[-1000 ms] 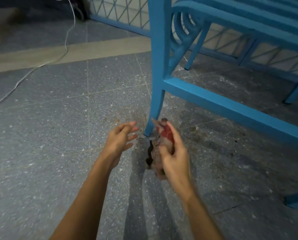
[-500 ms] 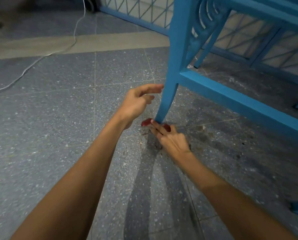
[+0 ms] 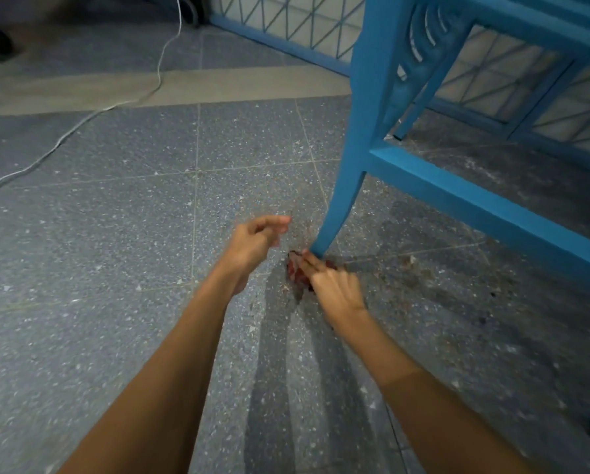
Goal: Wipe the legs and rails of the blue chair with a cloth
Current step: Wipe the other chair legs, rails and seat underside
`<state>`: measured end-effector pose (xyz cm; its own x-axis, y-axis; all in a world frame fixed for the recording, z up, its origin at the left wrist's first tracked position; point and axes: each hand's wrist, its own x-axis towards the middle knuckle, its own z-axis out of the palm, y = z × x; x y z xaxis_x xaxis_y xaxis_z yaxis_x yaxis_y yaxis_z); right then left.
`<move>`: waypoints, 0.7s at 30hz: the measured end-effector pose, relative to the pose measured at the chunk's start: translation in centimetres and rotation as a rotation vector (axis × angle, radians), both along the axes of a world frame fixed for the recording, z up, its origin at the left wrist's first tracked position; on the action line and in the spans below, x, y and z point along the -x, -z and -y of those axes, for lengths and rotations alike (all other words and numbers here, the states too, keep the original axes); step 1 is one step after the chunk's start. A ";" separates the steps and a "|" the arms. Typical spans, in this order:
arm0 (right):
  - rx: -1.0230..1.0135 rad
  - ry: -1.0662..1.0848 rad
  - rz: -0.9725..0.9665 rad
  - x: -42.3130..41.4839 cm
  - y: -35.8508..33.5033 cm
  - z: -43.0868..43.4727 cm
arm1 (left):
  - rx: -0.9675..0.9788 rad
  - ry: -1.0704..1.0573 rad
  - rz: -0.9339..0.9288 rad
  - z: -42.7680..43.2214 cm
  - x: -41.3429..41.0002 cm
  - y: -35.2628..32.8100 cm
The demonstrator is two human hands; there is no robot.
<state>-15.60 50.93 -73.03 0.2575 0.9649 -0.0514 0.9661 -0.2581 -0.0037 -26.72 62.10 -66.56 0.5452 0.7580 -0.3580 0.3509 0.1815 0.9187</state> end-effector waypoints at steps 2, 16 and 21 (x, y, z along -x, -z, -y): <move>-0.107 0.138 -0.209 0.8 -1.4 0.0 | 0.097 -0.014 -0.064 1.0 0.8 0.8; -0.650 0.815 -1.339 -0.8 -16.1 12.3 | 0.492 -0.123 0.284 1.8 -3.0 -5.7; -1.404 1.252 -1.483 -3.3 -19.6 20.7 | 0.218 -0.007 0.305 0.5 -4.7 -10.3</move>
<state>-12.35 30.19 -53.43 0.9195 0.0532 -0.3895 -0.3877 0.2867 -0.8761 -21.99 61.56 -56.22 0.6466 0.6862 -0.3332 0.0651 0.3855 0.9204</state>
